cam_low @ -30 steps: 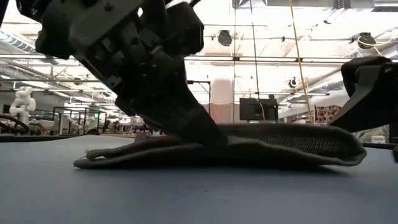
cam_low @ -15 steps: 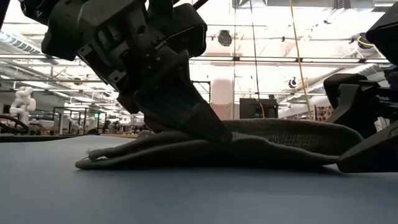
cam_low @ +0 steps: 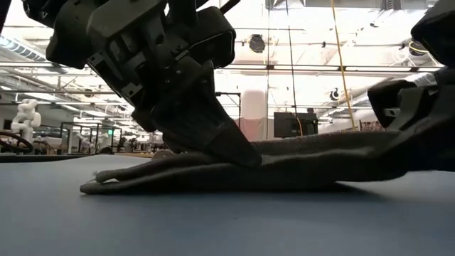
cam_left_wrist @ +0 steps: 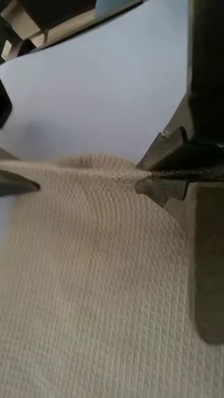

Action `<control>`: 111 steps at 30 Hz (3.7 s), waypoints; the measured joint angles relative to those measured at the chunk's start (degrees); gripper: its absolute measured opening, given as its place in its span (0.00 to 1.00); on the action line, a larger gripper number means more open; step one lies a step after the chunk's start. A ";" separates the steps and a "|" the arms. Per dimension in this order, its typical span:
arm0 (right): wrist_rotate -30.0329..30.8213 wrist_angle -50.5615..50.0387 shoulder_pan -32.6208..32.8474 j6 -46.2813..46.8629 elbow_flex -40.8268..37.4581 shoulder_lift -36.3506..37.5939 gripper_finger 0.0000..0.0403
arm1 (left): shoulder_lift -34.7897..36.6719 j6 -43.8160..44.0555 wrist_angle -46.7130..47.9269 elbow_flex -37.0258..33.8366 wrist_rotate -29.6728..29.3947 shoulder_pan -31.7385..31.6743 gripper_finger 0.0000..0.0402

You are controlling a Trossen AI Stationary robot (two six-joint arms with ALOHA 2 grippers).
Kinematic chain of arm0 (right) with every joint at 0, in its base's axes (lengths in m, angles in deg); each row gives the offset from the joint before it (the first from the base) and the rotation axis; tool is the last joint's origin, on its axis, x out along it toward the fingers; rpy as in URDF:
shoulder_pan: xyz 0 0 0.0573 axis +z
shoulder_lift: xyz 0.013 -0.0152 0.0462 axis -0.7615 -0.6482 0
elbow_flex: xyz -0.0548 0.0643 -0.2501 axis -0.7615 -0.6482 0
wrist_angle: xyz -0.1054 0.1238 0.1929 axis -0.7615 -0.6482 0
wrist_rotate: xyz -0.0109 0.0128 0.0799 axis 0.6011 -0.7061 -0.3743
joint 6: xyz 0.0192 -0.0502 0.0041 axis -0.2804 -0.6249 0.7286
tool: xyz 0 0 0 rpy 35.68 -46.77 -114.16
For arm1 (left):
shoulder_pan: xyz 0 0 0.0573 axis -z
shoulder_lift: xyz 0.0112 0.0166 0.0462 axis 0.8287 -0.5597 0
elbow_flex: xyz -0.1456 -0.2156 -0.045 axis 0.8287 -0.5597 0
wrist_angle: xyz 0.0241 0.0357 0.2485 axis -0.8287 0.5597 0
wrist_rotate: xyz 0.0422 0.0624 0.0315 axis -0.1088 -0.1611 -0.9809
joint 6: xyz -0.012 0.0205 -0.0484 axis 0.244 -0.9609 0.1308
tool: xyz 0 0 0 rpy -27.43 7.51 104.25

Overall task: Roll towel
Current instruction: Roll the gray towel

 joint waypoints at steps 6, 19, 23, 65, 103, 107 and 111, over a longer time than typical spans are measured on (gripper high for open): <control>-0.47 -0.88 -1.33 5.52 0.00 2.06 0.03 | 0.63 -1.45 -0.16 0.02 -0.97 0.45 0.23; -6.34 -1.10 -6.44 21.17 0.00 2.32 0.01 | 1.93 -10.97 -10.31 1.83 -13.33 5.46 0.62; -8.37 -0.63 -7.33 24.81 -0.02 2.32 0.01 | -0.92 -13.04 -10.15 3.21 -20.28 7.02 0.66; -12.32 -5.37 -3.50 5.37 -0.02 5.83 0.37 | -6.67 2.98 -6.72 7.58 -5.92 0.81 0.02; 7.51 0.07 3.22 -6.64 0.02 2.36 0.03 | -6.54 5.81 -7.42 7.58 5.41 -2.91 0.08; 7.65 0.00 2.85 -4.48 0.02 2.36 0.01 | -6.41 4.42 -5.17 7.58 4.40 -1.64 0.19; 10.13 0.55 2.14 -1.52 0.01 2.36 0.01 | -5.58 3.98 -0.95 7.56 3.49 0.25 0.31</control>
